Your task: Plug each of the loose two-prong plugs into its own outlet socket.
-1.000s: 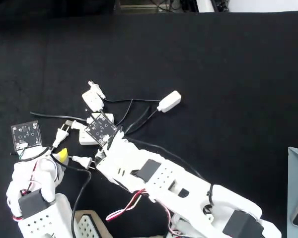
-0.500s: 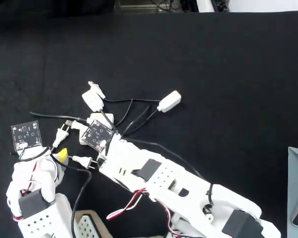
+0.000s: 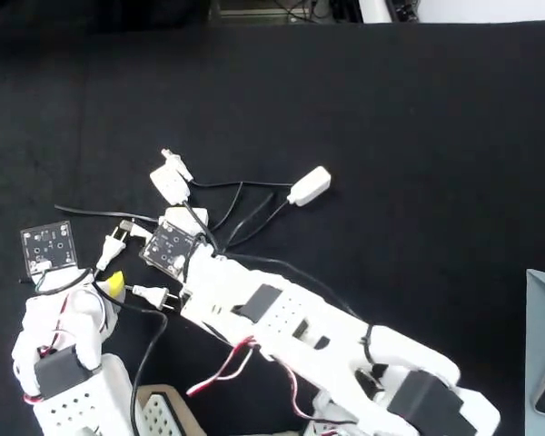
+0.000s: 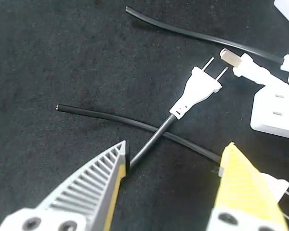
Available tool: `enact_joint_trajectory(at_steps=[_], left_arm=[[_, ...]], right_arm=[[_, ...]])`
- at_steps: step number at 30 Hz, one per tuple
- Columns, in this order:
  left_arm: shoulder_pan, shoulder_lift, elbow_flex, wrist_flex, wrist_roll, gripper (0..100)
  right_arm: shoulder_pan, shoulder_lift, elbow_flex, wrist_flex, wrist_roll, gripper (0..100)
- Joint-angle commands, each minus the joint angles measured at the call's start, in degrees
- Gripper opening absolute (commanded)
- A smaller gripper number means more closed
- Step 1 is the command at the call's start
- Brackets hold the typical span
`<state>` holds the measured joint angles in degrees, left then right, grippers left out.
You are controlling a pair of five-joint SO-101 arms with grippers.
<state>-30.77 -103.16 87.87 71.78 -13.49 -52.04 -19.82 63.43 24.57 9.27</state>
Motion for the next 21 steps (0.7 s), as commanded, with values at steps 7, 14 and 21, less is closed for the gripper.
enact_joint_trajectory(at_steps=[7, 14, 21], left_arm=[[-0.31, -0.26, -0.22, 0.35, 0.26, 31], [-0.31, -0.26, 0.66, 0.09, 0.26, 31], [-0.31, -0.26, 0.66, 0.09, 0.26, 31]], right_arm=[[2.11, 3.91, -2.95, 5.45, 0.62, 1.1], [2.20, -11.12, -3.12, 13.10, 0.44, 1.1], [2.20, -30.20, -16.31, 30.07, 0.26, 1.1]])
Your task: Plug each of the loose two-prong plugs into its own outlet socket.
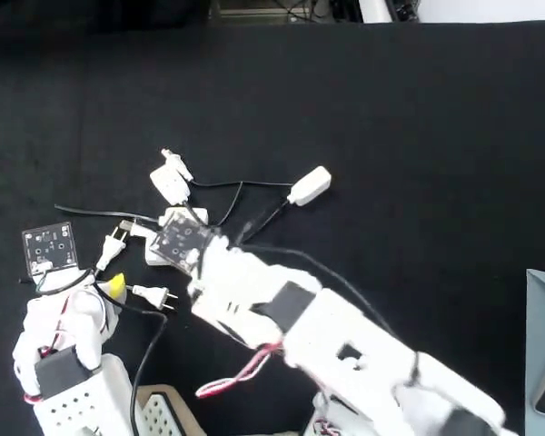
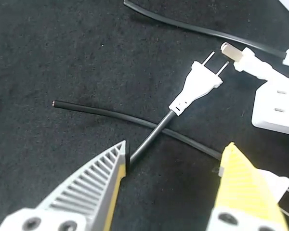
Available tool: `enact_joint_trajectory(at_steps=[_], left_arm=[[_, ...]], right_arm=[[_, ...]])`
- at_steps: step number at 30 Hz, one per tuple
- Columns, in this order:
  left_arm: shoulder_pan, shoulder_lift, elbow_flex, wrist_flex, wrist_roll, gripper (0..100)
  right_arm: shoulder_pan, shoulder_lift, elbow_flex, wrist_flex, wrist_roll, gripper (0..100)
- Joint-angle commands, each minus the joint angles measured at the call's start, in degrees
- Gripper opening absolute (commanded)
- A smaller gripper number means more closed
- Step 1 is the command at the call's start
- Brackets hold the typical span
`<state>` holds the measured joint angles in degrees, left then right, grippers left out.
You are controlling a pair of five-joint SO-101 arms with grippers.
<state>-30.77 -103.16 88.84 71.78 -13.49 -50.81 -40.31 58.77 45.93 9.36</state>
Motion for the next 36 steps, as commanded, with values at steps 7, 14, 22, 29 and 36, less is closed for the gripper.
enact_joint_trajectory(at_steps=[7, 14, 22, 29, 36], left_arm=[[-0.31, -0.26, -0.31, 0.09, 0.26, 31], [-0.31, -0.26, 0.57, 0.00, 0.18, 31], [-0.31, -0.26, 0.57, 0.00, 0.18, 31], [-0.31, -0.26, 0.66, 0.00, 0.18, 31], [-0.31, -0.26, 0.75, 0.00, 0.18, 31]], right_arm=[[1.67, -10.59, -32.04, 20.31, 0.62, 1.2], [8.70, -6.02, -43.74, 20.22, 4.75, 1.3], [18.81, 7.34, -48.84, 14.51, 8.18, 1.4], [26.64, 28.09, -46.29, -4.92, 9.32, 1.4], [26.90, 46.20, -46.37, -28.57, 9.41, 1.5]])
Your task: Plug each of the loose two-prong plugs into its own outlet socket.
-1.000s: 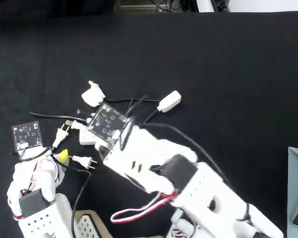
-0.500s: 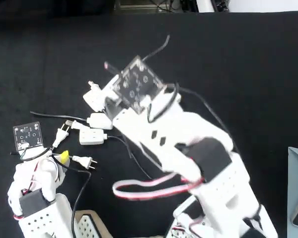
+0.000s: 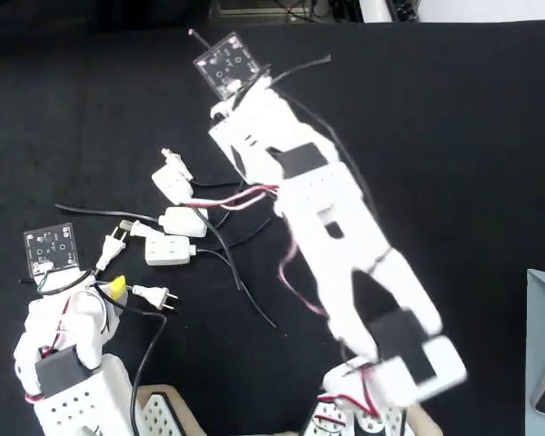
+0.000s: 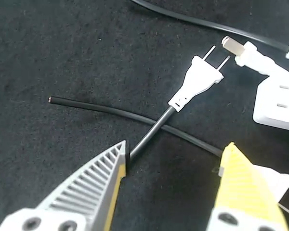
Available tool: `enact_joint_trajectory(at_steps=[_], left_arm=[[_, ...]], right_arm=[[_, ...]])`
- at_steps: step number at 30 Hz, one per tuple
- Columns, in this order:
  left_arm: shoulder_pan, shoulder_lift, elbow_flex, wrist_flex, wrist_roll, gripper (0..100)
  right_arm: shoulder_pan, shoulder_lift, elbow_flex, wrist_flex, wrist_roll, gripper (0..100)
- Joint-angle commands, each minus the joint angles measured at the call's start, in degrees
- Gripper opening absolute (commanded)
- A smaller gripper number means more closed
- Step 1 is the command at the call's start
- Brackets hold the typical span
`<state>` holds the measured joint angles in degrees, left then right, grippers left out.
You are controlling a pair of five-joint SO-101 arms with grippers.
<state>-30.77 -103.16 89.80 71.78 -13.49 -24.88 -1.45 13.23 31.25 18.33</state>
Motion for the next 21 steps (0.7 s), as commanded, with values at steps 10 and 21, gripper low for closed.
enact_joint_trajectory(at_steps=[10, 21], left_arm=[[-0.31, -0.26, -0.22, 0.00, 0.18, 31], [-0.31, -0.26, -0.22, 0.18, 0.18, 31]], right_arm=[[1.67, 28.79, -16.84, -9.93, -4.04, 23.7], [1.23, 20.53, -25.89, 15.74, -5.10, 27.7]])
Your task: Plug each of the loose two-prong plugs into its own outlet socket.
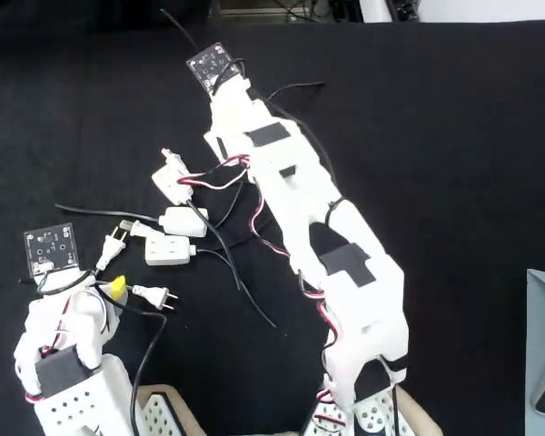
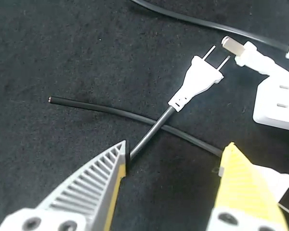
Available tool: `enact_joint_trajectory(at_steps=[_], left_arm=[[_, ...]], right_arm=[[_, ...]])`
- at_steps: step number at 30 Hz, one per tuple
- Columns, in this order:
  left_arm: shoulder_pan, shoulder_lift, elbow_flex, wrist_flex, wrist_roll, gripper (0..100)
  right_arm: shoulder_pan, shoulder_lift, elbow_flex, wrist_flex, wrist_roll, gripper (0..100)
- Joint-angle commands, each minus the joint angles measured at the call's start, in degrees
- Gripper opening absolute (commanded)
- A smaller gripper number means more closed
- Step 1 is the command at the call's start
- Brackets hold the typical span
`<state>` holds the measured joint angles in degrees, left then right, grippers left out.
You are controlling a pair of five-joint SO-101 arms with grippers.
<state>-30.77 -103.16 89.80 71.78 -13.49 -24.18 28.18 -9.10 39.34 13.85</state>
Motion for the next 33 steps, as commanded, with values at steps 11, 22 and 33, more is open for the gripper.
enact_joint_trajectory(at_steps=[11, 22, 33], left_arm=[[-0.31, -0.26, 0.40, 0.00, 0.18, 31], [-0.31, -0.26, 0.48, 0.00, 0.09, 31], [-0.31, -0.26, 0.66, 0.00, 0.09, 31]], right_arm=[[-0.35, -20.35, -3.56, 32.79, -0.62, 22.7], [0.79, -24.31, 0.75, 48.09, -0.09, 22.7], [0.79, -21.67, 19.21, 21.36, 12.92, 22.7]])
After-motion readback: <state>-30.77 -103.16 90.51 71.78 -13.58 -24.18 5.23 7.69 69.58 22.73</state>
